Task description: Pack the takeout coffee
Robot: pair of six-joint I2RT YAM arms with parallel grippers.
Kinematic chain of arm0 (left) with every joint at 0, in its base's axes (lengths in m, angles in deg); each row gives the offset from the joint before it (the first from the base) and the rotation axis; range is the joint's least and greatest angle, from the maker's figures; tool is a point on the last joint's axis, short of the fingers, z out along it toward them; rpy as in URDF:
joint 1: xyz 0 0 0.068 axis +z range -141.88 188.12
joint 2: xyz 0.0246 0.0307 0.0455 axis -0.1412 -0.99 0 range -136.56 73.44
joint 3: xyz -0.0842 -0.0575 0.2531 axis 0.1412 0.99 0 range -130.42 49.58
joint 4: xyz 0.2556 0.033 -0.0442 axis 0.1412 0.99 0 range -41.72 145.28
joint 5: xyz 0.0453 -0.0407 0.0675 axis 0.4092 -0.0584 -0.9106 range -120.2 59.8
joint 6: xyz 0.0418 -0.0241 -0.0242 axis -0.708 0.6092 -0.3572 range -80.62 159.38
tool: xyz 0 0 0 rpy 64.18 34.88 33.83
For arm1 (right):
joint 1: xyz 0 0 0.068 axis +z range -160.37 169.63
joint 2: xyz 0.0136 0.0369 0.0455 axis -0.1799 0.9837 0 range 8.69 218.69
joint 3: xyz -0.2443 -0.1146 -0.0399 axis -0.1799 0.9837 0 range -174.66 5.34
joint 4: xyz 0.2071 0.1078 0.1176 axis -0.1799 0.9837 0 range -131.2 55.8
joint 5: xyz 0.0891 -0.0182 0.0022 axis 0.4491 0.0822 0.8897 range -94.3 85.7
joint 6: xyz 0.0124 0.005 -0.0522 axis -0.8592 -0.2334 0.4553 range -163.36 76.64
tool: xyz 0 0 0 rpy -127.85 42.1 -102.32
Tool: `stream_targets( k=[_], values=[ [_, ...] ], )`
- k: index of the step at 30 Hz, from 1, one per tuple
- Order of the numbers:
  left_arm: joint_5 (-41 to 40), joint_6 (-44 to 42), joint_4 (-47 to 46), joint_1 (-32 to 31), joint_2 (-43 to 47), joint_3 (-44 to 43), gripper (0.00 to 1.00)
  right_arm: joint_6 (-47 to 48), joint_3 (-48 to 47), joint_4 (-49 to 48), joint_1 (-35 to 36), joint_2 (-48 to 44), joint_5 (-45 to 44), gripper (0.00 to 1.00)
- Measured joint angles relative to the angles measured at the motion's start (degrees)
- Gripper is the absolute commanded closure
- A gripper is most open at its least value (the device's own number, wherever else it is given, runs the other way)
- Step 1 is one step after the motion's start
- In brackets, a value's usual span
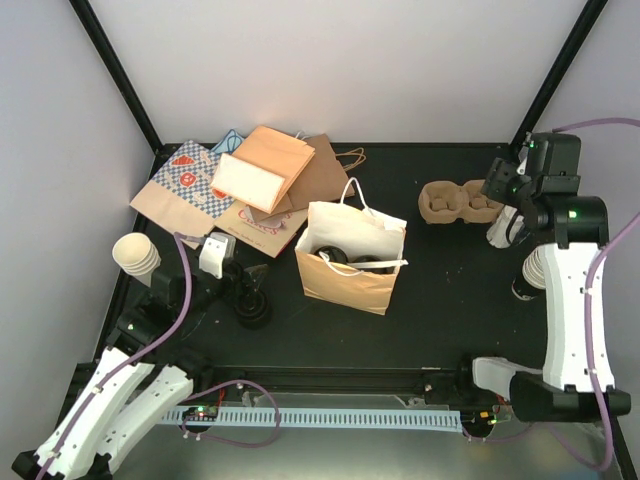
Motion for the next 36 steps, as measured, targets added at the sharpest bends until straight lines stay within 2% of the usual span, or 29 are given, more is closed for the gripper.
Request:
stream_targets(
  k=[9, 14, 20, 24, 27, 36],
  values=[
    [0.04, 0.00, -0.04, 0.00, 0.37, 0.00, 0.01, -2.16, 1.14, -1.73, -8.85, 7.85, -1.16, 0.51],
    [0.07, -0.02, -0.04, 0.00, 0.37, 0.00, 0.01, -2.36, 0.15, -2.14, -11.28, 13.33, -1.79, 0.60],
    [0.15, -0.02, -0.04, 0.00, 0.37, 0.00, 0.01, -4.24, -1.38, -1.20, -11.34, 19.54, -4.13, 0.62],
    [0.70, -0.02, -0.04, 0.00, 0.39, 0.00, 0.01, -5.11, -1.38, -1.03, -11.34, 20.20, -5.25, 0.63],
    [0.92, -0.02, -0.04, 0.00, 0.37, 0.00, 0.01, -5.25, -1.64, -0.90, -11.34, 20.13, -6.56, 0.69],
    [1.51, -0.02, -0.04, 0.00, 0.37, 0.00, 0.01, -4.98, -5.77, 1.55, -12.87, 22.25, -8.33, 0.75]
  ],
)
